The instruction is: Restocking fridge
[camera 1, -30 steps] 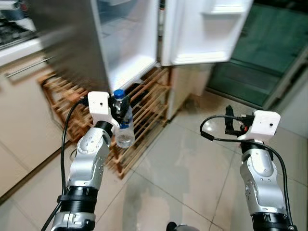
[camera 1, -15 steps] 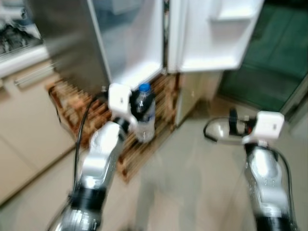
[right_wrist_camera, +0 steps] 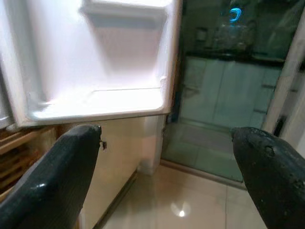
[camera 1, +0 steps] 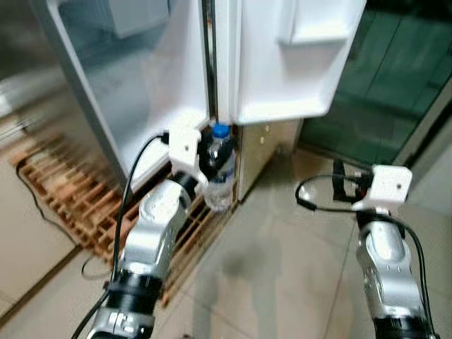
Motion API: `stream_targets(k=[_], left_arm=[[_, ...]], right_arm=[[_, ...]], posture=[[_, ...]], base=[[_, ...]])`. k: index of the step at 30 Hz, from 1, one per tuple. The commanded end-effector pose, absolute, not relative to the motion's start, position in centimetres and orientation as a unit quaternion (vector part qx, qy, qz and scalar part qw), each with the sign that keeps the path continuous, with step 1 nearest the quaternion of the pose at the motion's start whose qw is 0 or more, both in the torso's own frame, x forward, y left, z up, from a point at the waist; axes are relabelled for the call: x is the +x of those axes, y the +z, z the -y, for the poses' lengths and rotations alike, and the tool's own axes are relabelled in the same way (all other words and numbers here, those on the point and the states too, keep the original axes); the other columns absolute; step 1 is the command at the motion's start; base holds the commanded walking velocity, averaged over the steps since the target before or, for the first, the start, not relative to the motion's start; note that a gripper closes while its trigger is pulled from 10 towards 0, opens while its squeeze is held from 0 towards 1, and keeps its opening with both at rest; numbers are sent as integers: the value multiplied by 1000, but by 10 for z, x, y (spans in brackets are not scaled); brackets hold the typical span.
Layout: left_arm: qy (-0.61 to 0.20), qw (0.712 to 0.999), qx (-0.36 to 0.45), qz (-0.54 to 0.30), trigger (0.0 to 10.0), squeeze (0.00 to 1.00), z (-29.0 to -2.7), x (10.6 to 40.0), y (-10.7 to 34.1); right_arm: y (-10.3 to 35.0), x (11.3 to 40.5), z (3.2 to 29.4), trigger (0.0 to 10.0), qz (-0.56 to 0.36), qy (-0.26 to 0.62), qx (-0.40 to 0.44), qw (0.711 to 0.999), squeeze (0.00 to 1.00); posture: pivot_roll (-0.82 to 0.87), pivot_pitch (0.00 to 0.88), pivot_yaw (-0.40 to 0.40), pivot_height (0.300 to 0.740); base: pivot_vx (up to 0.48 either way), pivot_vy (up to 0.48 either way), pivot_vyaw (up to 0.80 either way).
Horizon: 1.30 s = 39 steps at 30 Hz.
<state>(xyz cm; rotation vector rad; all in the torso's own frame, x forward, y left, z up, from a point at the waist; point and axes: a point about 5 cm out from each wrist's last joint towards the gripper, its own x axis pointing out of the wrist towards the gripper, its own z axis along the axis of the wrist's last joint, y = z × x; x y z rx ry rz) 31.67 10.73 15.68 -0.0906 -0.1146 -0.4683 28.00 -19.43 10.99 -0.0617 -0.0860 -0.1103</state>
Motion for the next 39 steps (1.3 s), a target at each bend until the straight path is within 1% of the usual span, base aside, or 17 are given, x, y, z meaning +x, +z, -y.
stream_targets(k=[1, 4, 9, 21, 24, 27, 28, 29, 30, 31, 32, 36, 37, 39], left_arm=[[-255, 962, -43, 85, 10000, 0, -94, 317, 171], [-261, 961, -40, 87, 10000, 0, -92, 318, 172], [-266, 959, -43, 91, 10000, 0, -88, 319, 174], [-293, 949, -46, 101, 10000, 0, -75, 316, 178], [-286, 951, -39, 110, 10000, 0, -74, 318, 183], [-286, 950, -44, 119, 10000, 0, -72, 320, 192], [-298, 946, -37, 123, 10000, 0, -68, 320, 196], [-332, 934, -26, 131, 10000, 0, -60, 317, 204], [-332, 934, -26, 131, 10000, 0, -60, 317, 204], [-364, 920, -37, 142, 10000, 0, -51, 314, 213], [-370, 917, -41, 145, 10000, 0, -50, 314, 215], [-375, 911, -22, 172, 10000, 0, -35, 321, 226], [-375, 911, -22, 172, 10000, 0, -35, 321, 226], [-377, 908, -16, 182, 10000, 0, -26, 330, 230]], right_arm=[[113, 281, 203, 10000, 48, -68, -39, 996, 39], [113, 281, 202, 10000, 49, -66, -40, 996, 43], [115, 284, 197, 10000, 57, -52, -43, 996, 39], [114, 285, 197, 10000, 57, -44, -47, 996, 35], [116, 285, 194, 10000, 62, -31, -47, 996, 43], [117, 284, 192, 10000, 65, -16, -47, 997, 39], [118, 283, 191, 10000, 67, -15, -47, 997, 43], [117, 282, 192, 10000, 67, -17, -47, 996, 39], [117, 282, 192, 10000, 67, -17, -47, 996, 39], [116, 281, 193, 10000, 64, -21, -47, 997, 35], [116, 281, 194, 10000, 63, -22, -47, 997, 35], [118, 282, 191, 10000, 65, -19, -48, 997, 39], [118, 282, 191, 10000, 65, -19, -48, 997, 39], [122, 283, 186, 10000, 73, -4, -49, 996, 35]], posture=[[-40, 0, 23, 740], [-38, 0, 22, 740], [-38, 0, 21, 740], [-48, 0, 24, 740], [-48, 0, 24, 740], [-48, 0, 24, 740], [-48, 0, 24, 740], [-54, 0, 23, 740], [-54, 0, 23, 740], [-58, 0, 21, 740], [-58, 0, 21, 740], [-73, 0, 25, 740], [-73, 0, 25, 740], [-90, 0, 31, 740]], base=[[480, 0, -669], [480, 0, -606], [480, 0, 0], [480, 0, 0], [472, 0, 0], [0, 0, 0], [0, 0, 0], [0, 0, 0], [0, 0, 0], [0, 0, 0], [0, 0, 0], [0, 0, 0], [0, 0, 0], [0, 0, 0]])
